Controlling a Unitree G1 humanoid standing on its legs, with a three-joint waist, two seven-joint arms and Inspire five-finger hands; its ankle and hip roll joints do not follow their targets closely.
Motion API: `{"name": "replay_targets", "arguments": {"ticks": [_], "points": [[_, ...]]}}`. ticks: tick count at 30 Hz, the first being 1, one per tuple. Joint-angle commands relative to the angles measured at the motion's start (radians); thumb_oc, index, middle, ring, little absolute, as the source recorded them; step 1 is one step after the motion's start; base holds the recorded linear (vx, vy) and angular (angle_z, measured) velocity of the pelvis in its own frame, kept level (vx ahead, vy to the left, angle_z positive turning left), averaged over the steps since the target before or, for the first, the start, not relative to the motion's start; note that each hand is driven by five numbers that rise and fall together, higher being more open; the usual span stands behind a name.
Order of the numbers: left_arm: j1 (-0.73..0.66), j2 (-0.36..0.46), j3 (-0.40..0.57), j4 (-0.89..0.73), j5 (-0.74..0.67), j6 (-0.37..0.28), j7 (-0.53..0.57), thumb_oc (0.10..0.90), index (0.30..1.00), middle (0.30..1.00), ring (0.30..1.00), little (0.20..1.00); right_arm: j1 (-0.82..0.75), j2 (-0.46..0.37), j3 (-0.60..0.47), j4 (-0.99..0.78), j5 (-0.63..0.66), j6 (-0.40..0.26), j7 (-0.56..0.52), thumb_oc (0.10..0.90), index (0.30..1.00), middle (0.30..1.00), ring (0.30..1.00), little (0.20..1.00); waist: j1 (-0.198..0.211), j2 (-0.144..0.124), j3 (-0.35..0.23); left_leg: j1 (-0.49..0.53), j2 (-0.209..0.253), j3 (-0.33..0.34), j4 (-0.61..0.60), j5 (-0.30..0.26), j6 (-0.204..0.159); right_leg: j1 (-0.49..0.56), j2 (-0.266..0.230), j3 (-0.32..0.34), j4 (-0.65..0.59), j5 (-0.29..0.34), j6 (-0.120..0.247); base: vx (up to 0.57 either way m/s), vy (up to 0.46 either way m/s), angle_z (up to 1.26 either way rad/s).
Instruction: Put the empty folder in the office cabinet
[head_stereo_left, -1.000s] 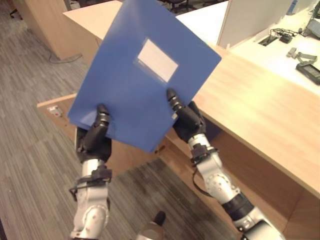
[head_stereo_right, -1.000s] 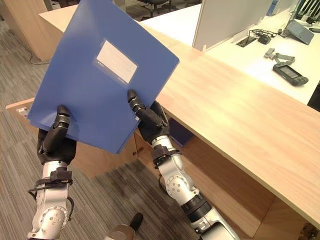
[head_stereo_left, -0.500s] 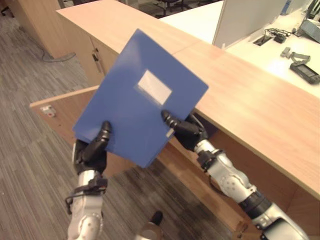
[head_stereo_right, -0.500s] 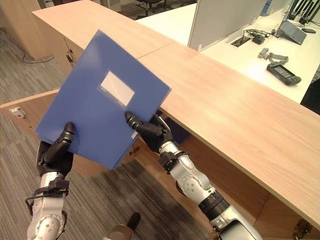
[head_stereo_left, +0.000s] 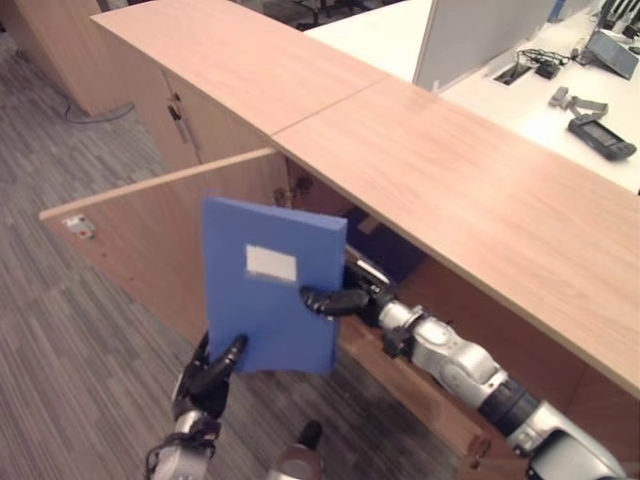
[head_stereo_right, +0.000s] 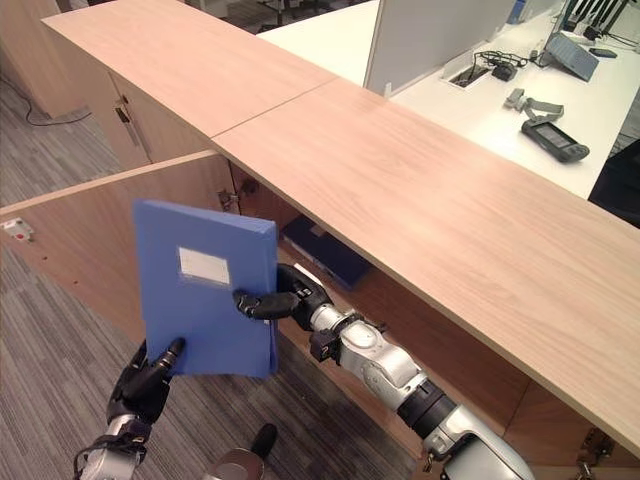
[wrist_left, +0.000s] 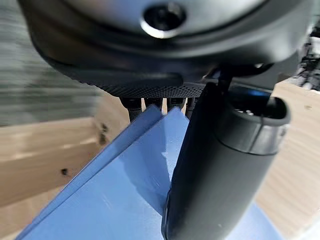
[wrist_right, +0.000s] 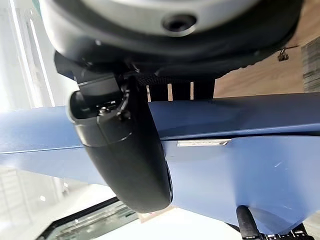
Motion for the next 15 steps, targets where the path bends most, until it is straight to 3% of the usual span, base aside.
{"name": "replay_targets", "arguments": {"ticks": [1, 6, 10, 15], "points": [[-0.056, 0.027, -0.055, 0.088, 0.017, 0.016, -0.008, 0.800, 0.900, 0.900, 0.900, 0.900, -0.138, 0.111, 0.049, -0.153, 0.085, -0.119, 0.204, 0.400, 0.300, 0.300, 0.300, 0.300, -0.031, 0.055, -0.085, 0.051, 0.138, 0.045, -0.007, -0.031, -0.095, -0.023, -0.014, 0.023, 0.044, -0.077, 0.033, 0.00, 0.000, 0.00], [-0.053, 0.002, -0.104, 0.291, 0.102, 0.044, -0.018, 0.800, 0.900, 0.900, 0.900, 0.900, -0.151, 0.142, 0.082, -0.088, 0.055, -0.116, 0.205, 0.400, 0.300, 0.300, 0.300, 0.300, -0.032, 0.057, -0.084, 0.048, 0.137, 0.043, -0.007, -0.028, -0.095, -0.027, -0.013, 0.020, 0.048, -0.078, 0.032, 0.00, 0.000, 0.00], [-0.078, -0.027, -0.135, 0.542, 0.274, 0.052, -0.013, 0.800, 0.900, 0.900, 0.900, 0.900, -0.136, 0.179, 0.109, 0.014, -0.008, -0.122, 0.210, 0.400, 0.300, 0.300, 0.300, 0.300, -0.032, 0.059, -0.079, 0.044, 0.138, 0.043, -0.007, -0.026, -0.094, -0.036, -0.014, 0.020, 0.054, -0.080, 0.031, 0.00, 0.000, 0.00], [-0.096, -0.034, -0.125, 0.656, 0.383, 0.037, 0.015, 0.800, 0.900, 0.900, 0.900, 0.900, -0.086, 0.210, 0.097, 0.150, -0.086, -0.141, 0.196, 0.400, 0.300, 0.300, 0.300, 0.300, -0.027, 0.060, -0.076, 0.042, 0.138, 0.041, -0.007, -0.026, -0.094, -0.039, -0.012, 0.017, 0.059, -0.084, 0.031, 0.00, 0.000, 0.00]]}}
